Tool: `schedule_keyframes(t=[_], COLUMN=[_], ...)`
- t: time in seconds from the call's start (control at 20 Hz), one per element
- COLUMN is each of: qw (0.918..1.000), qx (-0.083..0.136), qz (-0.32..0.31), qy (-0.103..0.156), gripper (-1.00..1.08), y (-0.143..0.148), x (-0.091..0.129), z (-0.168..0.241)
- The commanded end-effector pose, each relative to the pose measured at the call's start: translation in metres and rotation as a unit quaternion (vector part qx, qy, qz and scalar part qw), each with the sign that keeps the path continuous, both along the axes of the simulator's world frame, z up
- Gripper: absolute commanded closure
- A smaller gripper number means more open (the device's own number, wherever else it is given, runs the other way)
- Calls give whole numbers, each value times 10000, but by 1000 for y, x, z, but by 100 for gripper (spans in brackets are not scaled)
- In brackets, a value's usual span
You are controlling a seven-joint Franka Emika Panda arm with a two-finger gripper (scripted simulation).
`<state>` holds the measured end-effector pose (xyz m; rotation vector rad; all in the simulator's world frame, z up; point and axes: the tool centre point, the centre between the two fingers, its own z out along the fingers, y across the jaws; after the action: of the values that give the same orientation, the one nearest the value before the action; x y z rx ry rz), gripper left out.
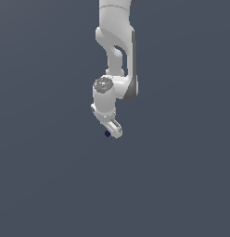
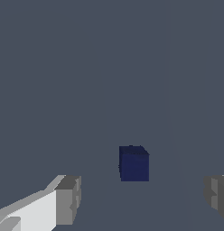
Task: Pick up the object and move it to a goal position.
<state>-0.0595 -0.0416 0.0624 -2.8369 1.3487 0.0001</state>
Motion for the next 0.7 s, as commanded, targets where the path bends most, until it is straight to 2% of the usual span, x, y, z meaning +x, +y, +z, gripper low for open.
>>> schedule_keyframes(t=[0.0, 0.65], qw=[10000, 10000], qx=[0, -1], qz=[-3, -27], qy=[2, 1], gripper=[-92, -92], y=[0, 0], x=[0, -1], z=[-4, -49])
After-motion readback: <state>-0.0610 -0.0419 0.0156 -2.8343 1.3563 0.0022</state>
